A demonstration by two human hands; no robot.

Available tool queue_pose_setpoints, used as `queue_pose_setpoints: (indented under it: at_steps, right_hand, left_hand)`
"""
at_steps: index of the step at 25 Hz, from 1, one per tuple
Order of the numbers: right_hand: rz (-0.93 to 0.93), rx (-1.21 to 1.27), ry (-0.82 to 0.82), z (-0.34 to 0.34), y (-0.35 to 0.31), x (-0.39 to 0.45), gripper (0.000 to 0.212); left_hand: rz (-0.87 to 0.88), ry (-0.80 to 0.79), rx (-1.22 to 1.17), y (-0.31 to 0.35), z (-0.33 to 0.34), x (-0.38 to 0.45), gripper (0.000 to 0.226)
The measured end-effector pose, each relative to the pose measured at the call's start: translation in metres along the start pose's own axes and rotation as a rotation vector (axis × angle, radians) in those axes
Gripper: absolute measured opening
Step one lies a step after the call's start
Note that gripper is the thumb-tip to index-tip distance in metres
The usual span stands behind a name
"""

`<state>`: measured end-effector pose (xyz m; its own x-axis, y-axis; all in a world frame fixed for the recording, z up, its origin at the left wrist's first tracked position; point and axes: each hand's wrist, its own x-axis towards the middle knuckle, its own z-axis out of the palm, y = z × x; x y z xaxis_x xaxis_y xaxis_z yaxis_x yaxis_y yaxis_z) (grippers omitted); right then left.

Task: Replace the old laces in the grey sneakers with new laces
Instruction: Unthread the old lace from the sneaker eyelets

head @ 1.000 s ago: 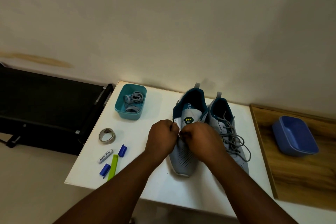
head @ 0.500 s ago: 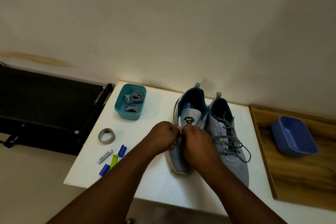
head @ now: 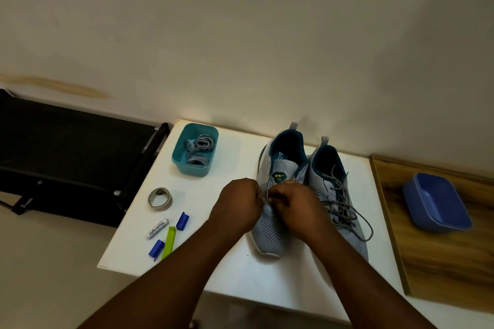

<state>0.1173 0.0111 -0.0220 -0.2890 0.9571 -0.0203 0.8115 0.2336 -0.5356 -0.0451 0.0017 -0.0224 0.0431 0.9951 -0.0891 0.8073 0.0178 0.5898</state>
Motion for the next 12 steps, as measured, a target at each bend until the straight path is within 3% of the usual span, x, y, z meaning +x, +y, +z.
queue_pose_setpoints:
  at_steps: [2,4,7,9,12]
  right_hand:
    - [0.012,-0.012,0.014,0.001,0.0,-0.002,0.014]
    - [0.012,-0.068,0.019,0.003,-0.004,-0.006,0.011]
    - [0.009,-0.118,0.025,0.004,-0.015,-0.01,0.018]
    - [0.01,-0.175,0.016,0.005,-0.02,-0.013,0.023]
    - [0.079,-0.269,0.054,-0.002,-0.023,-0.014,0.018]
  left_hand:
    - [0.017,-0.015,-0.005,-0.001,0.0,0.001,0.017]
    - [-0.013,-0.067,-0.164,-0.006,-0.001,0.002,0.022]
    - [-0.13,-0.072,-0.39,-0.007,-0.004,0.007,0.057]
    - [-0.144,-0.019,-0.234,-0.001,-0.003,0.01,0.062]
    - [-0.034,0.034,-0.082,0.01,-0.002,0.01,0.044]
